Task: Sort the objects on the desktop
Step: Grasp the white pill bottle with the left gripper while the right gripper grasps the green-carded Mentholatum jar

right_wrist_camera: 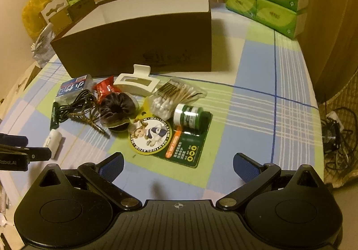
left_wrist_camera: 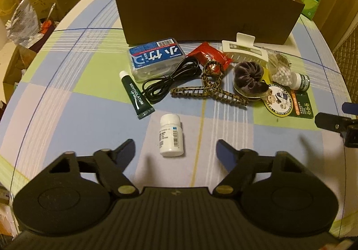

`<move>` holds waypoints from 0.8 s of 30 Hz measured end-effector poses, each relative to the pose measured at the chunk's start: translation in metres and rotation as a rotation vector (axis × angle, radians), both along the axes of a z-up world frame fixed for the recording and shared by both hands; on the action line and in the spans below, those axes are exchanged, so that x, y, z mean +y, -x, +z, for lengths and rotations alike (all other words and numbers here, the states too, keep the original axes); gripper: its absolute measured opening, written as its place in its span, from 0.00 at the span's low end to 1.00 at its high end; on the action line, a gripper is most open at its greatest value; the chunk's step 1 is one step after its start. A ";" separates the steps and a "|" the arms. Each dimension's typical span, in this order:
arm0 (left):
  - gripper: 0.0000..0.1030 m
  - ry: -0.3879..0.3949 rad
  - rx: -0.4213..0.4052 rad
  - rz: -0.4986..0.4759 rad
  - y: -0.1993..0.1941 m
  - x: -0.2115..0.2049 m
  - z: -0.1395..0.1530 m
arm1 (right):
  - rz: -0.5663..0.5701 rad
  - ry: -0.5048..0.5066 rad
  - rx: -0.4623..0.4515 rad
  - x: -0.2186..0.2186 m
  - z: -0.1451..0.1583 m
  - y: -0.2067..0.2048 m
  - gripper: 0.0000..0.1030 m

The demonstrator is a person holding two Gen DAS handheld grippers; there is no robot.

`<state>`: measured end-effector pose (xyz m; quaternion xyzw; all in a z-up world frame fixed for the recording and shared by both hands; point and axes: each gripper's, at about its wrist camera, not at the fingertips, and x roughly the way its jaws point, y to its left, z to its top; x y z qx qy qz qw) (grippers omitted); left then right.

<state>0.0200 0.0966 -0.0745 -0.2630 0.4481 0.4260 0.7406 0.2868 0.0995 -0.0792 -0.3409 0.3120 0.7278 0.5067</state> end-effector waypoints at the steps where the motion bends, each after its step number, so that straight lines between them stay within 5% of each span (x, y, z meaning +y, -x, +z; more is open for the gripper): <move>1: 0.69 0.005 0.001 -0.003 -0.001 0.002 -0.002 | -0.003 0.002 0.000 0.001 -0.001 0.000 0.98; 10: 0.37 0.047 -0.005 -0.038 -0.003 0.015 -0.018 | -0.020 0.031 -0.002 0.012 -0.010 -0.001 0.98; 18: 0.21 0.063 0.004 -0.048 -0.005 0.020 -0.026 | -0.016 0.031 -0.003 0.017 -0.012 0.002 0.98; 24: 0.21 0.042 0.004 -0.054 -0.008 0.021 -0.028 | -0.015 0.008 -0.011 0.023 -0.014 0.005 0.98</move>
